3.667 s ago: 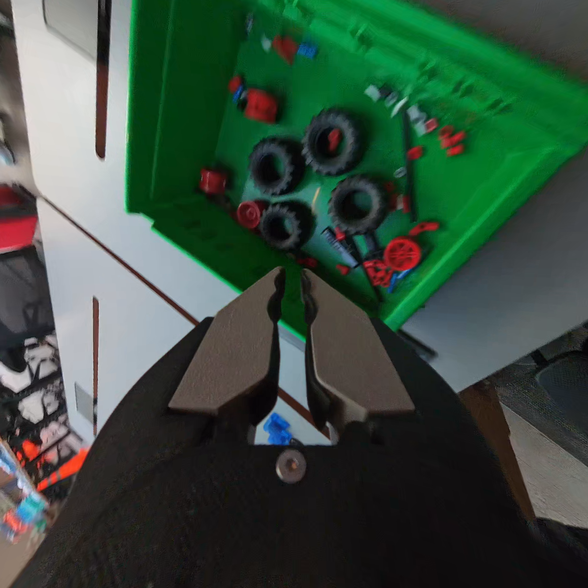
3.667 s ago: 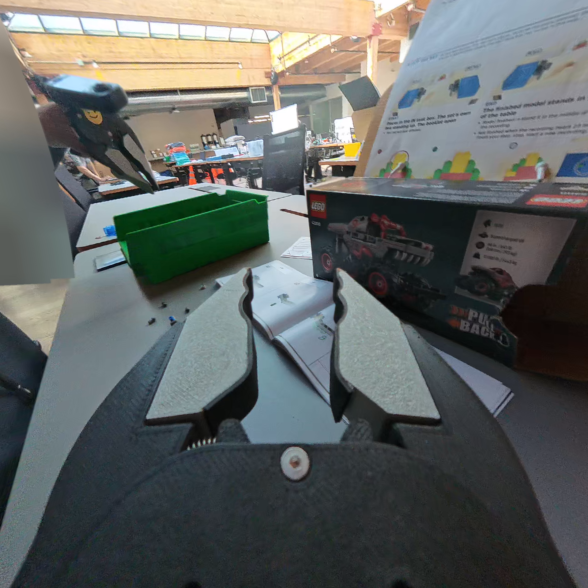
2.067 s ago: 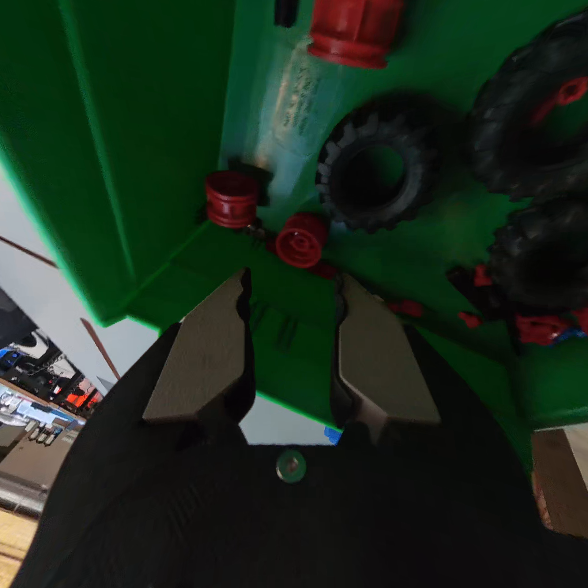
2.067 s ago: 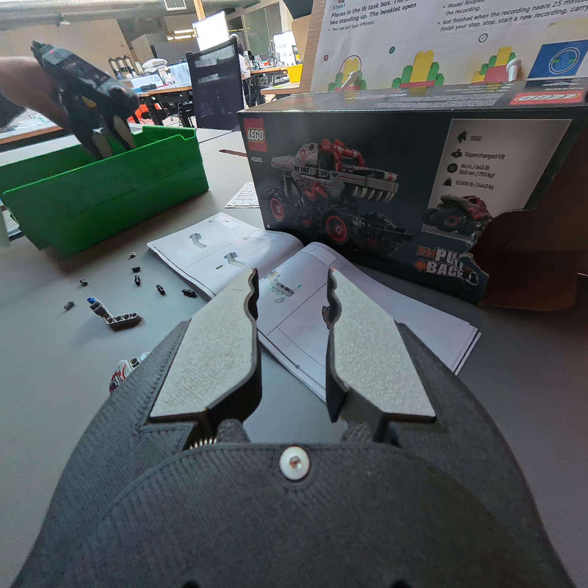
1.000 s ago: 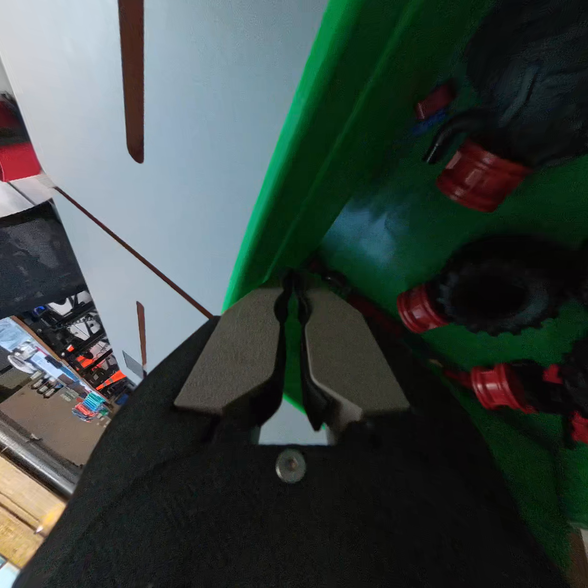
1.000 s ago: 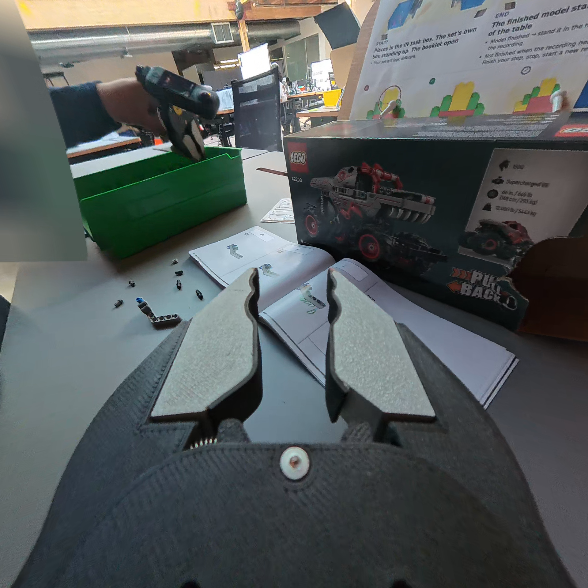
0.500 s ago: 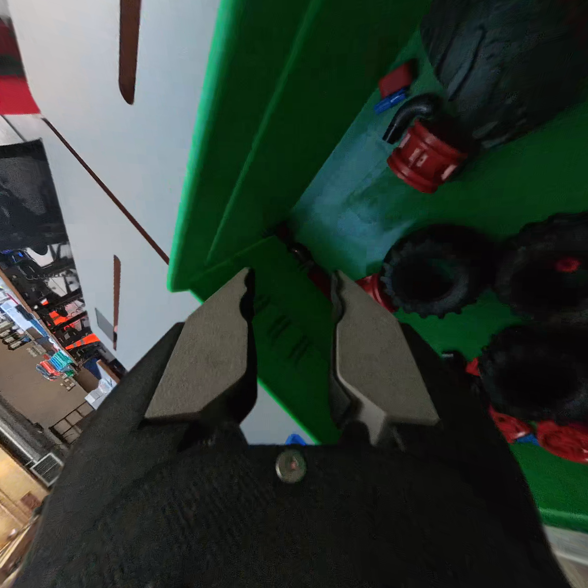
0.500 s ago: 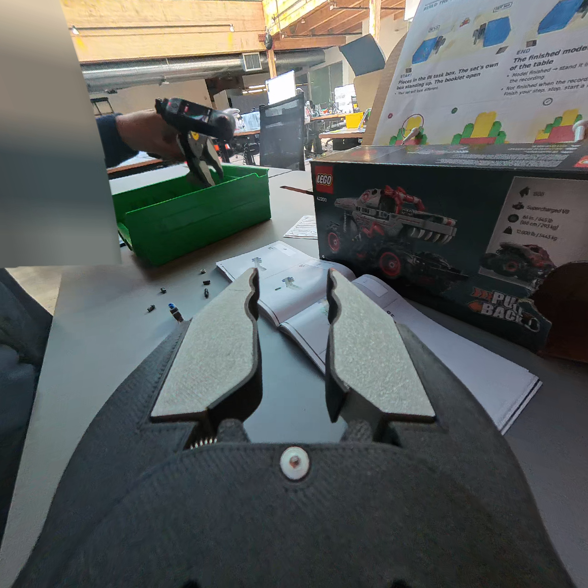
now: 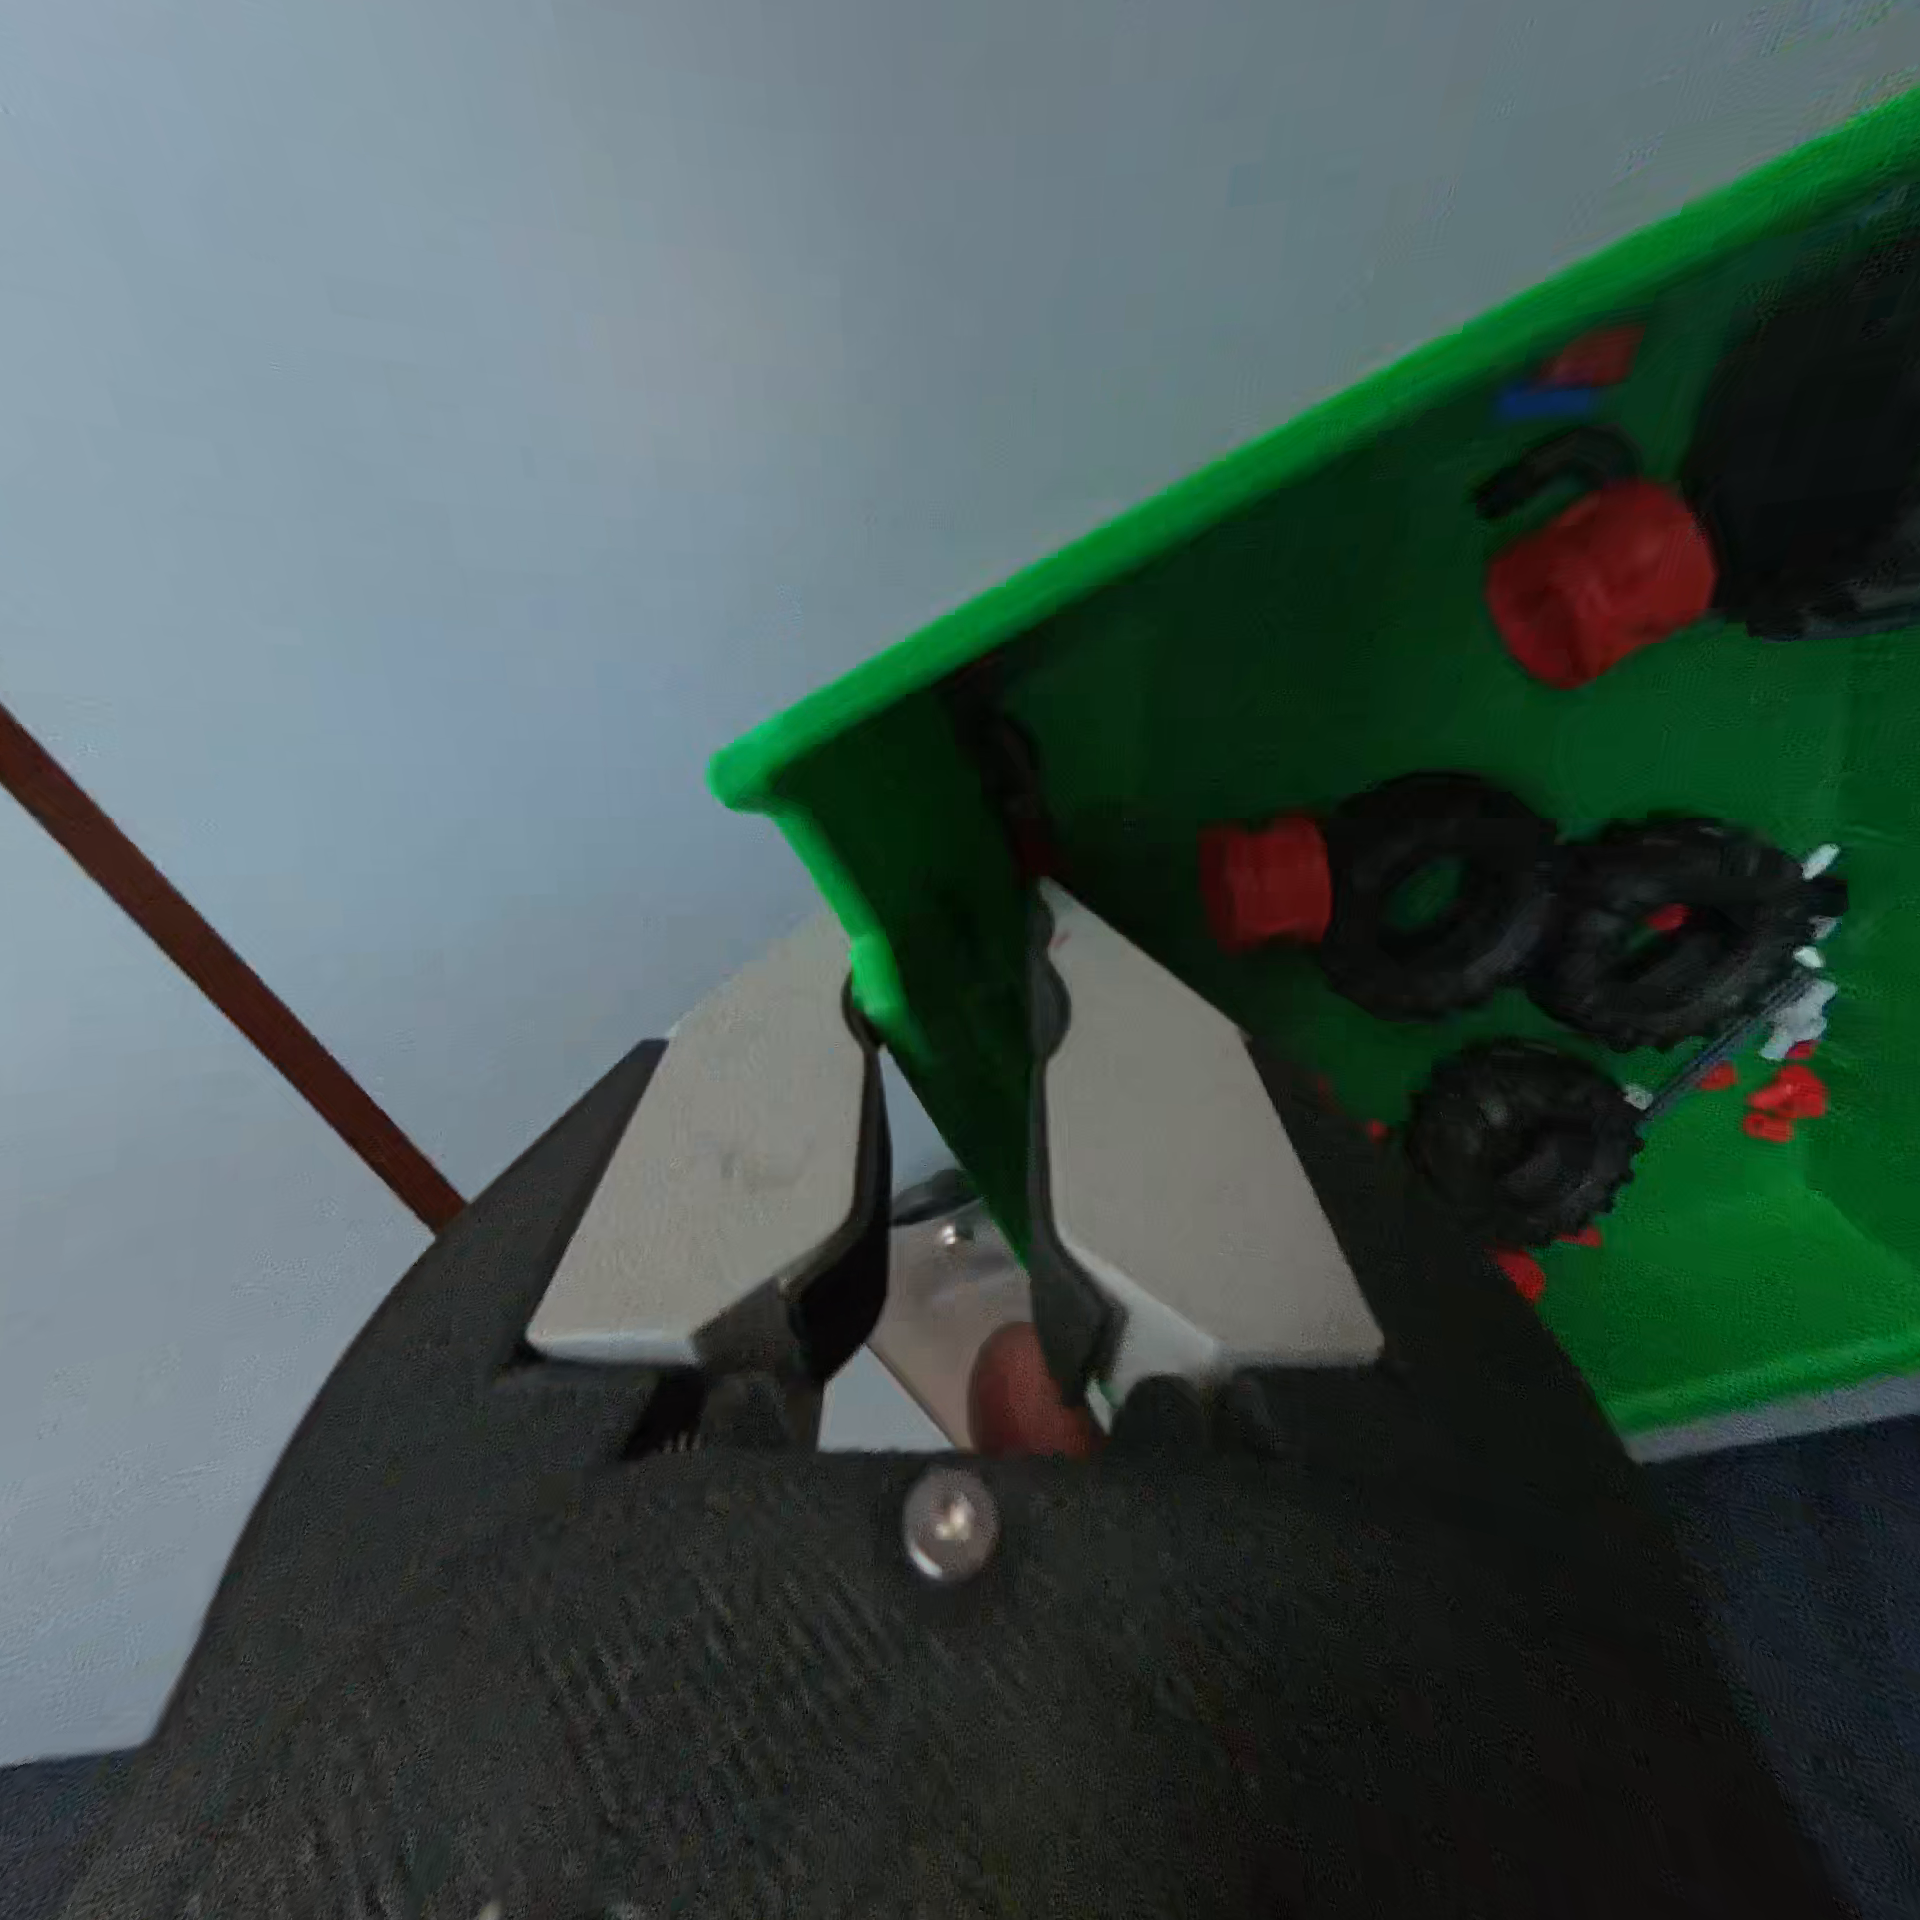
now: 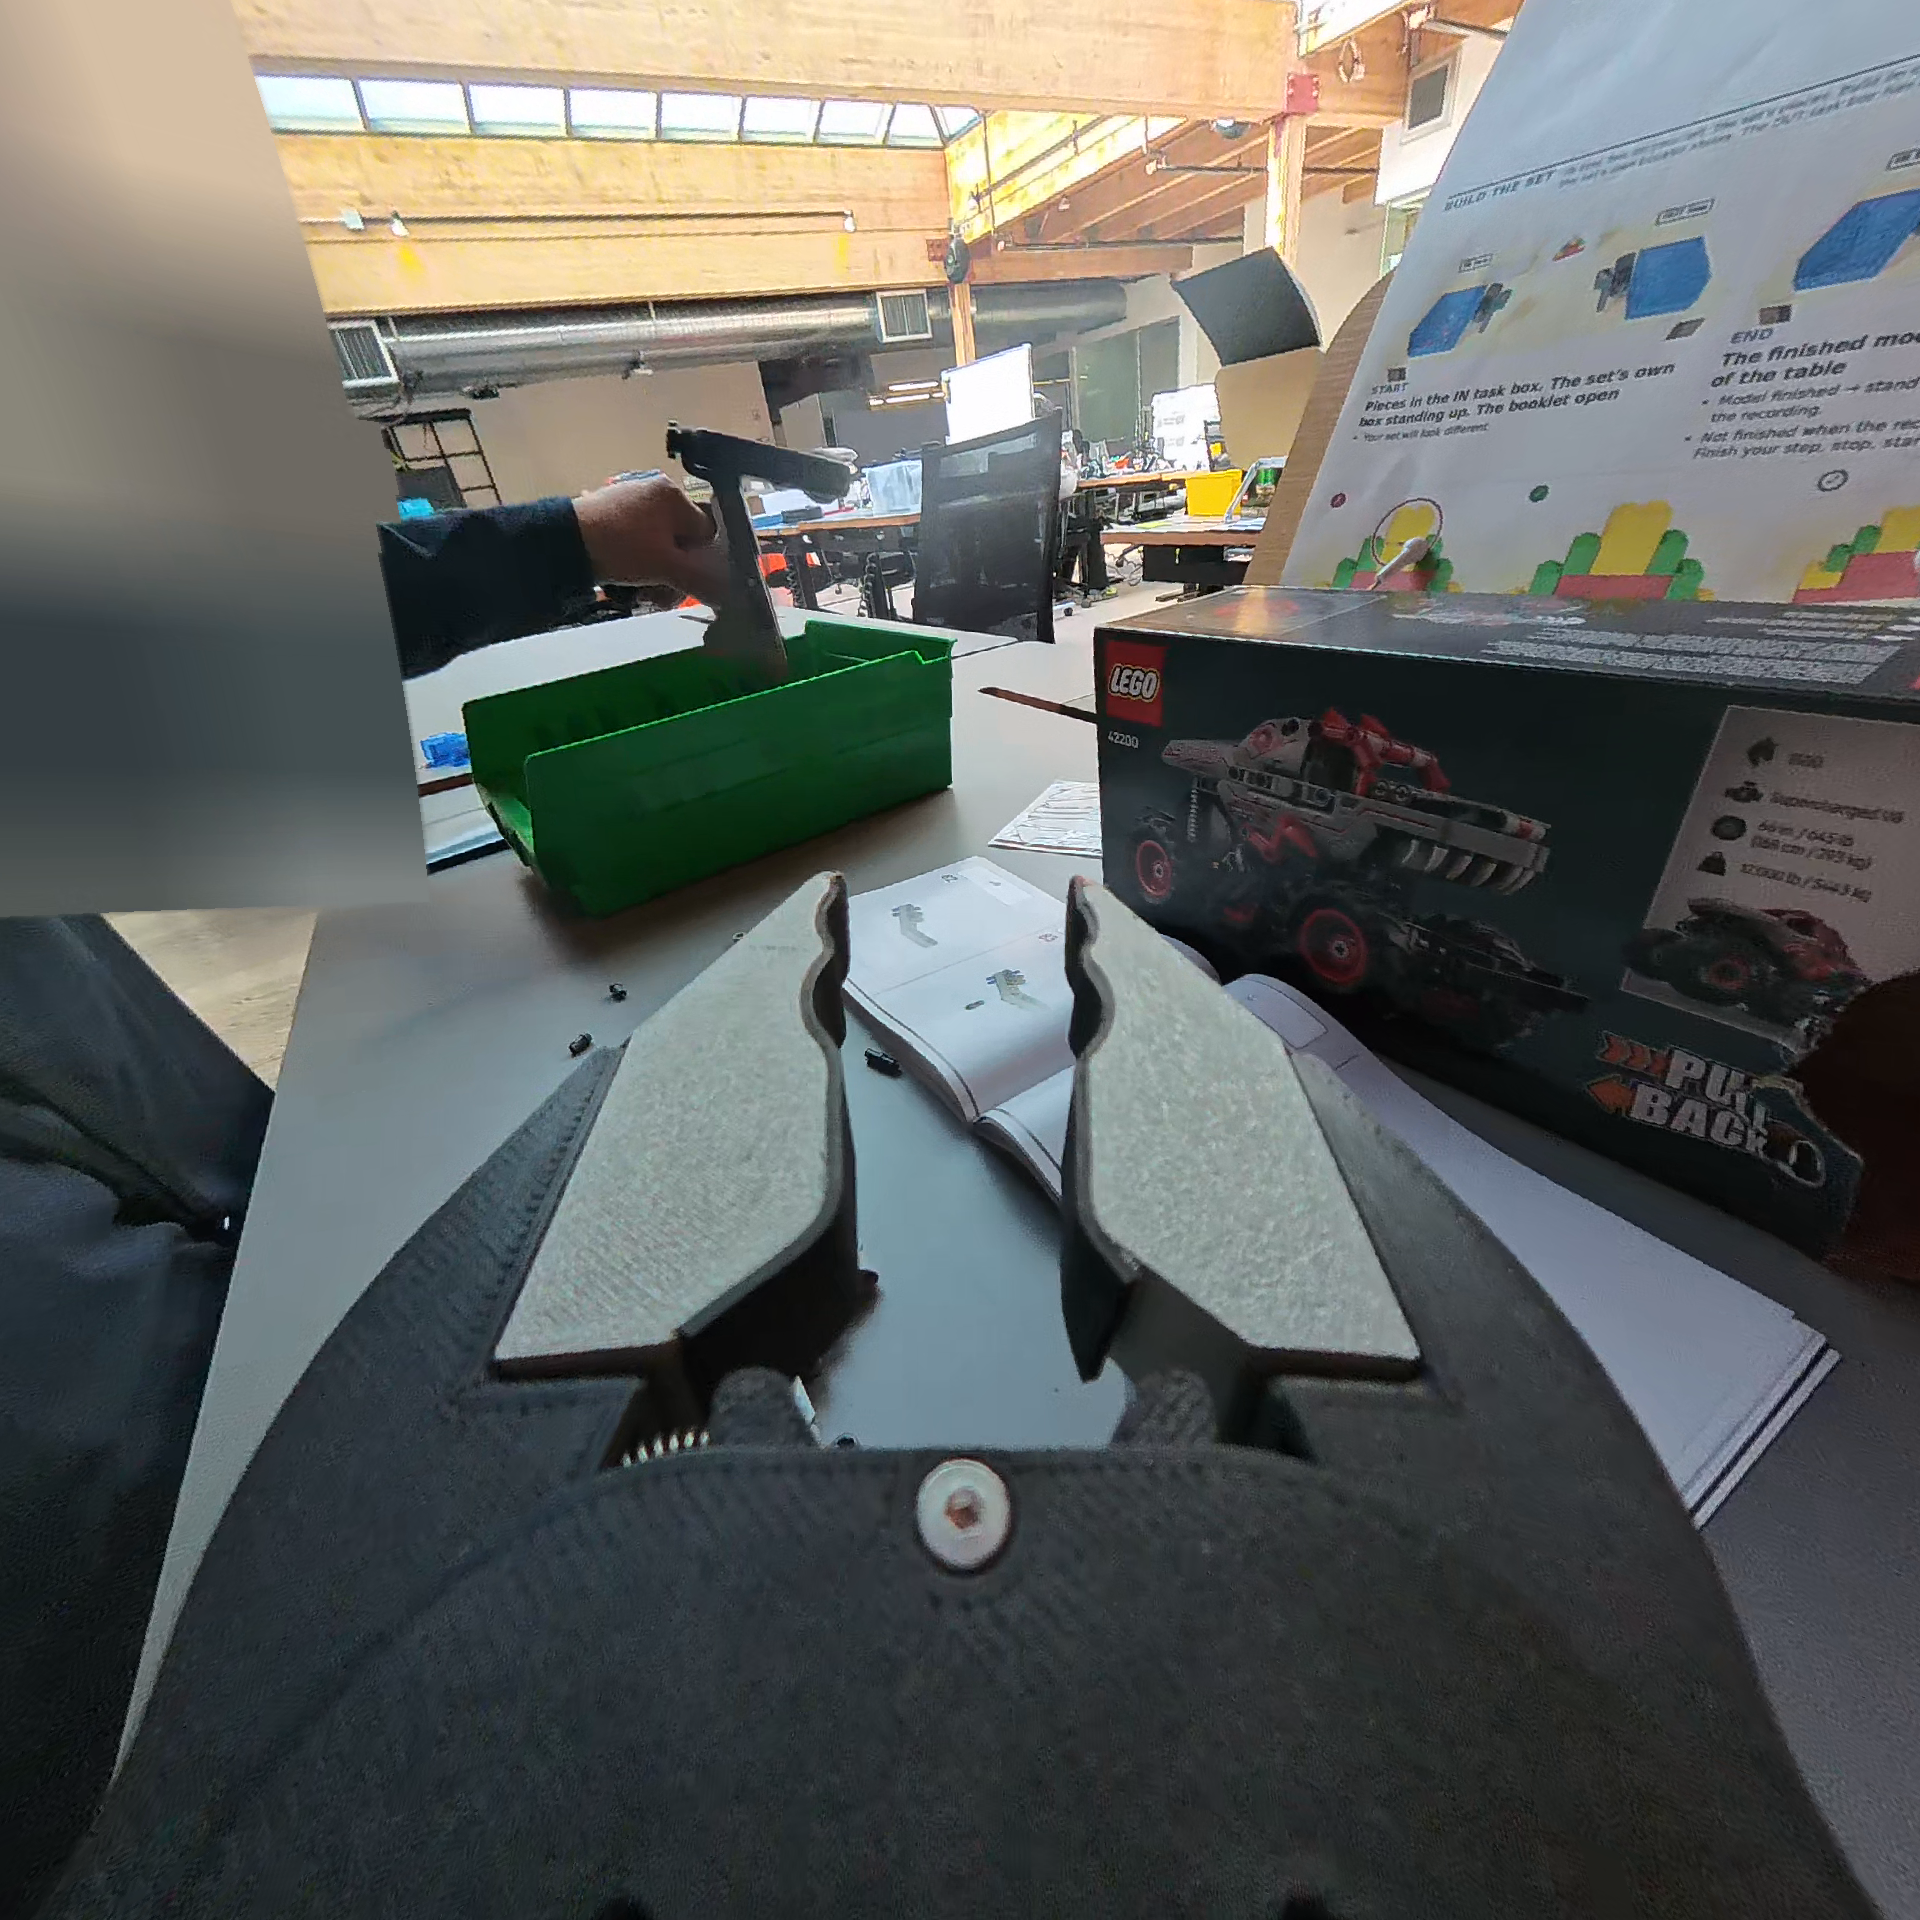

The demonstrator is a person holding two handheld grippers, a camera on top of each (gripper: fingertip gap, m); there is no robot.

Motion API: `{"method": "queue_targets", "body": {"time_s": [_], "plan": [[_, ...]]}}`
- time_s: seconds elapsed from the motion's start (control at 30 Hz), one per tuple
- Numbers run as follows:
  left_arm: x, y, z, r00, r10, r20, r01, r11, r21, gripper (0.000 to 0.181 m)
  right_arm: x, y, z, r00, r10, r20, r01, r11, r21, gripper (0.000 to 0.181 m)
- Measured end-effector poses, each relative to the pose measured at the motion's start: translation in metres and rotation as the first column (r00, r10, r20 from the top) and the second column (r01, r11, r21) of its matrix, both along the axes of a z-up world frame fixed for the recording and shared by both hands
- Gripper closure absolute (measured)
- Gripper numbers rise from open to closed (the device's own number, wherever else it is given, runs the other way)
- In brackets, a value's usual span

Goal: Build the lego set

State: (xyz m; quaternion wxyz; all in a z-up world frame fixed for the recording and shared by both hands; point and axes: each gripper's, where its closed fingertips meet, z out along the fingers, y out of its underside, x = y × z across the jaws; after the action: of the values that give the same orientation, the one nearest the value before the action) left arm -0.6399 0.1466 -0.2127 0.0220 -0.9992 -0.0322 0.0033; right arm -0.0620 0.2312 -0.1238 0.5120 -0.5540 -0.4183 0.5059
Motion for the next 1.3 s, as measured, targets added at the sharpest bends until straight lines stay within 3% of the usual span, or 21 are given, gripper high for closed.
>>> {"method": "queue_targets", "body": {"time_s": [0.07,0.13,0.2,0.27,0.3,0.37,0.4,0.47,0.57,0.63,0.73,0.87,0.93,0.97,1.07,1.3], "plan": [[-0.001,0.015,0.024,0.999,-0.015,-0.046,0.021,0.989,0.146,0.165,0.0,-0.001,0.001,1.0,0.004,-0.006,-0.004,1.0,-0.003,0.144],[0.009,0.023,0.069,0.995,-0.027,-0.093,0.056,0.946,0.319,0.169,-0.001,-0.001,-0.001,1.0,0.008,-0.004,-0.008,1.0,-0.009,0.144],[0.013,0.019,0.093,0.988,-0.045,-0.148,0.095,0.932,0.349,0.176,-0.003,0.0,-0.003,1.0,0.013,0.004,-0.013,1.0,-0.015,0.144],[0.009,0.01,0.078,0.991,-0.044,-0.128,0.076,0.962,0.263,0.173,-0.005,-0.001,-0.004,1.0,0.025,0.012,-0.024,0.999,-0.02,0.143],[0.014,0.008,0.067,0.999,-0.024,-0.04,0.034,0.969,0.246,0.168,-0.006,-0.002,-0.005,1.0,0.025,0.017,-0.025,1.0,-0.019,0.143],[0.013,0.015,0.064,0.995,0.061,0.084,-0.083,0.952,0.293,0.18,-0.006,-0.002,-0.006,1.0,0.02,0.025,-0.02,1.0,-0.011,0.143],[0.009,0.019,0.069,0.992,0.073,0.105,-0.105,0.936,0.336,0.165,-0.005,-0.002,-0.006,1.0,0.015,0.027,-0.015,1.0,-0.007,0.144],[0.024,0.027,0.088,0.977,-0.013,0.213,-0.082,0.898,0.431,0.123,-0.004,-0.002,-0.005,1.0,0.01,0.023,-0.01,1.0,-0.003,0.144],[0.024,0.028,0.106,0.985,-0.014,0.172,-0.068,0.884,0.463,0.11,-0.003,0.0,-0.004,1.0,0.009,0.017,-0.008,1.0,-0.013,0.144],[0.025,0.031,0.112,0.993,-0.035,0.113,-0.022,0.884,0.468,0.088,-0.004,0.001,-0.005,1.0,0.013,0.017,-0.012,1.0,-0.018,0.144],[0.03,0.034,0.099,0.995,-0.03,0.094,-0.012,0.907,0.422,0.095,-0.005,-0.001,-0.007,0.999,0.014,0.029,-0.014,1.0,-0.014,0.144],[0.027,0.03,0.055,0.995,-0.034,0.09,0.005,0.953,0.304,0.097,-0.004,0.0,-0.005,1.0,0.006,0.024,-0.006,1.0,-0.007,0.145],[0.013,0.018,0.029,0.999,-0.014,0.034,0.007,0.981,0.194,0.155,-0.003,0.0,-0.005,1.0,0.006,0.017,-0.006,1.0,-0.012,0.145],[0.007,0.012,0.021,0.999,-0.034,-0.011,0.035,0.988,0.154,0.175,-0.003,0.001,-0.005,1.0,0.007,0.016,-0.007,1.0,-0.014,0.145],[0.013,0.007,0.023,0.998,-0.057,0.025,0.054,0.99,0.127,0.177,-0.003,0.001,-0.006,1.0,0.009,0.02,-0.009,1.0,-0.018,0.145],[0.023,0.015,0.052,0.992,-0.09,-0.083,0.105,0.974,0.199,0.178,-0.004,-0.001,-0.006,1.0,0.012,0.025,-0.012,1.0,-0.011,0.145]]}}
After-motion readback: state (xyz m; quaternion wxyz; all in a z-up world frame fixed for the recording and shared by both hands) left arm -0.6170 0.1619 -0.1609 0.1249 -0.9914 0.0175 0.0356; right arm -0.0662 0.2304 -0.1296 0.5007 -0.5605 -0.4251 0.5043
